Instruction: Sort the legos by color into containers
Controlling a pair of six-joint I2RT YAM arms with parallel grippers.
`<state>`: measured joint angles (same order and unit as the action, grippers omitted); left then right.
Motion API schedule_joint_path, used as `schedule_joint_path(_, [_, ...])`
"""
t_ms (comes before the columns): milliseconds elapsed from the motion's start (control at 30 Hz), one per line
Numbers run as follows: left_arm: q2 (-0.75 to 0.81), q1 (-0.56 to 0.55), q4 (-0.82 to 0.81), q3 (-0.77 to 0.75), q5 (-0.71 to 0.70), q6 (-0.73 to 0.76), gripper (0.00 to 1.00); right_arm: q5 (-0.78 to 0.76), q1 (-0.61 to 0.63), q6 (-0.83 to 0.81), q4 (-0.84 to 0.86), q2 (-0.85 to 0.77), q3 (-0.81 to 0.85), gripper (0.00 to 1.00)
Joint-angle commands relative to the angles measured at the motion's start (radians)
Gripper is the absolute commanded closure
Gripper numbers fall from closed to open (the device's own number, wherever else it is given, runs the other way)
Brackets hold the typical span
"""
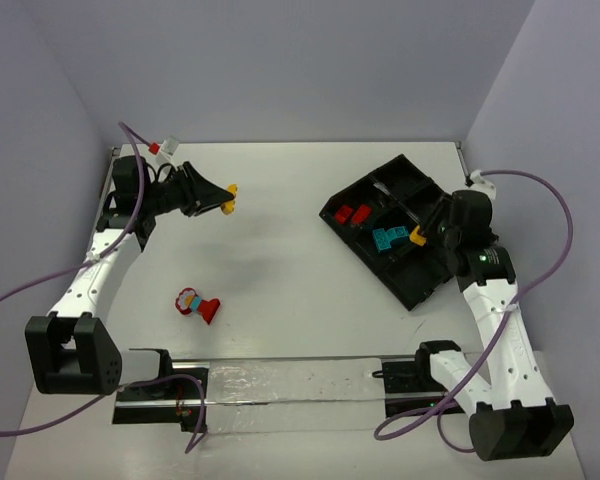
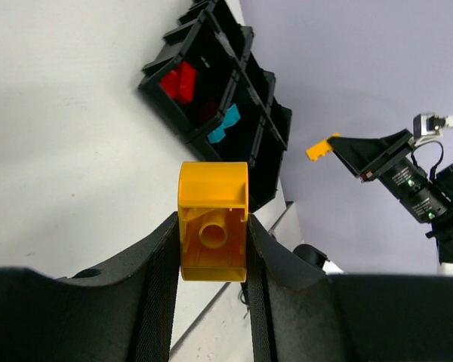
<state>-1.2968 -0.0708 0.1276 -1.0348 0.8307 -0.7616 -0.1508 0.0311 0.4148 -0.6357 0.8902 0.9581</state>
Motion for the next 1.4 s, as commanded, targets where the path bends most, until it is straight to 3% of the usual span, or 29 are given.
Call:
schedule_joint_path(0, [-0.01, 0.003, 0.041, -0.012, -0.046, 0.04, 1.0, -0.178, -0.046, 0.037, -0.093, -0.007, -0.071, 1.0])
schedule_joint_path(333, [-0.024, -0.006, 0.049, -0.007, -0.056, 0.039, 1.0, -0.179, -0.063, 0.108, -0.042, 0.029, -0.191, 0.96])
schedule_joint_path(433, [-0.028, -0.013, 0.055, -0.016, -0.057, 0.042, 1.0, -0.17, -0.063, 0.111, -0.01, 0.031, -0.216, 0.72])
schedule_joint_path(500, [-0.03, -0.017, 0.059, -0.026, -0.061, 0.043, 1.0, -0.17, -0.063, 0.103, 0.009, 0.034, -0.223, 0.37])
schedule_joint_path(567, [-0.031, -0.021, 0.065, -0.033, -0.068, 0.045, 1.0, -0.165, -0.063, 0.09, 0.015, 0.04, -0.214, 0.23])
schedule_joint_path(633, [-0.027, -0.03, 0.07, -0.037, -0.078, 0.047, 1.0, -0.154, -0.063, 0.069, 0.02, 0.042, -0.189, 0.16])
schedule_joint_path(767, [-0.034, -0.061, 0.105, -0.05, -0.13, 0.068, 1.0, -0.101, 0.003, 0.025, 0.015, 0.042, -0.102, 0.18])
schedule_joint_path(800, [-0.04, -0.088, 0.117, -0.058, -0.145, 0.081, 1.0, -0.102, 0.09, 0.027, 0.005, 0.051, -0.08, 0.2])
schedule_joint_path(833, [-0.049, -0.09, 0.118, -0.059, -0.165, 0.082, 1.0, -0.111, 0.098, 0.027, 0.004, 0.066, -0.055, 0.2])
schedule_joint_path(900, [-0.09, -0.164, 0.19, -0.083, -0.274, 0.112, 1.0, -0.155, 0.277, 0.049, -0.007, 0.131, 0.015, 0.2])
schedule_joint_path(967, [-0.135, -0.26, 0.255, -0.119, -0.407, 0.156, 1.0, -0.15, 0.371, 0.076, 0.004, 0.17, 0.048, 0.2])
schedule_joint_path(1067, [-0.176, -0.339, 0.31, -0.133, -0.581, 0.167, 1.0, -0.123, 0.436, 0.089, 0.047, 0.192, 0.047, 0.2])
schedule_joint_path(1200, [-0.205, -0.435, 0.332, -0.127, -0.71, 0.148, 1.0, -0.062, 0.465, 0.071, 0.088, 0.197, 0.026, 0.2])
schedule_joint_path(1300, [-0.223, -0.477, 0.311, -0.145, -0.684, 0.133, 1.0, 0.042, 0.478, 0.06, 0.133, 0.19, 0.005, 0.2])
schedule_joint_path(1367, [-0.208, -0.475, 0.213, -0.125, -0.537, 0.119, 1.0, 0.149, 0.484, 0.064, 0.187, 0.182, -0.011, 0.2])
